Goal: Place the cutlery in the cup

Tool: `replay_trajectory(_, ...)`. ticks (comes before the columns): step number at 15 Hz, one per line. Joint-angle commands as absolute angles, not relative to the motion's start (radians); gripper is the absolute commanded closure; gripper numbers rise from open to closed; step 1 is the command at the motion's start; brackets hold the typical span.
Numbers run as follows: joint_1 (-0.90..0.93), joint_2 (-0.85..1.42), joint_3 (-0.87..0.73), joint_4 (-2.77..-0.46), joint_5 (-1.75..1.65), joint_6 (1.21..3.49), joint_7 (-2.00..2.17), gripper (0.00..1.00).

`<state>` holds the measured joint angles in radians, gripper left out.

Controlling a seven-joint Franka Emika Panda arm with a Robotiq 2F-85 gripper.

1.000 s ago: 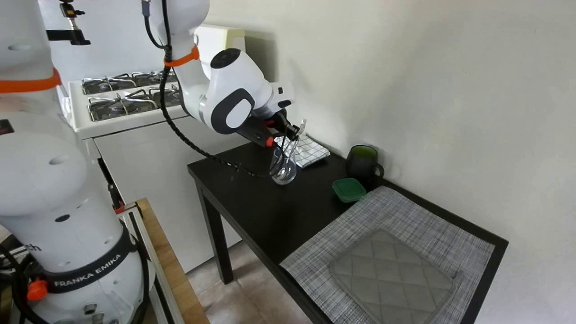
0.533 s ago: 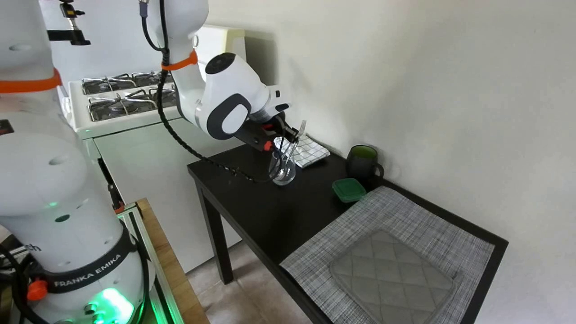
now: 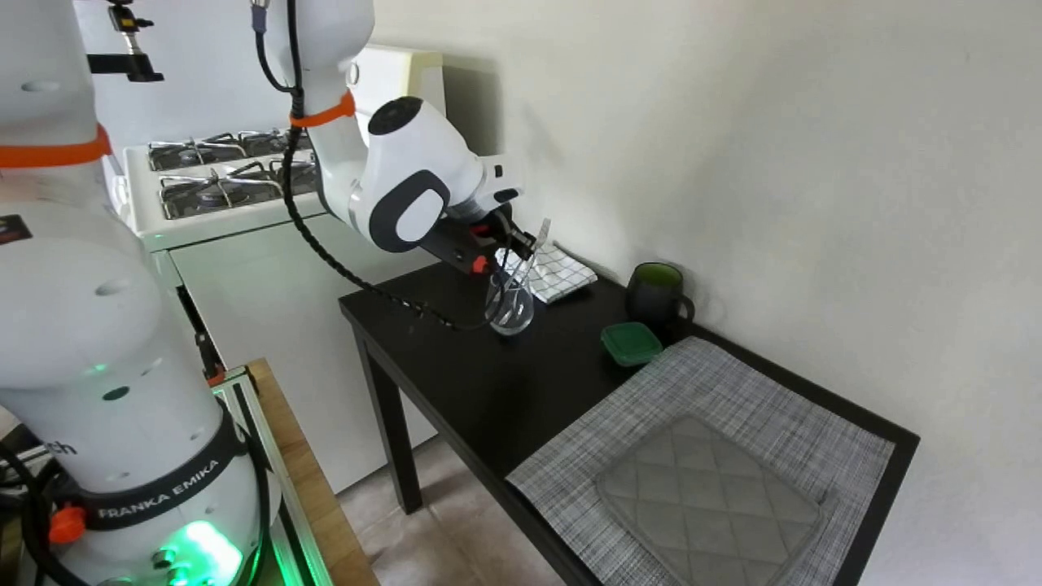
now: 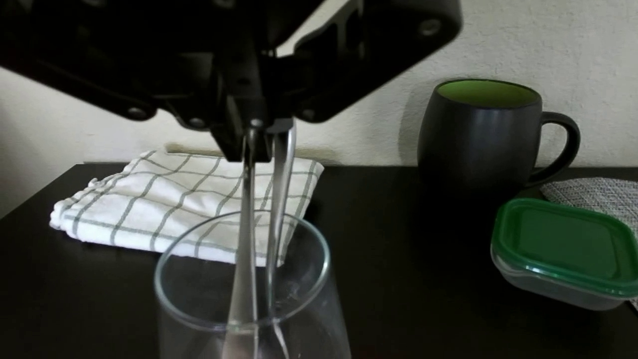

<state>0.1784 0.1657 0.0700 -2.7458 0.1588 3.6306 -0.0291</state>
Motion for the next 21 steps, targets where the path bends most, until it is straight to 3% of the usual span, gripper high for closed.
replay_trajectory(1,0.209,0.189,0.072,-2.746,0.213,3.66,-0.061,0.64)
replay_trajectory(2,0.212,0.19,0.073,-2.746,0.22,3.66,-0.063,0.63)
replay_trajectory(11,0.211,0.139,0.09,-2.747,0.196,3.602,-0.044,0.0)
replay_trajectory(21,0.175,-0.068,0.103,-2.769,0.088,3.396,-0.034,0.0)
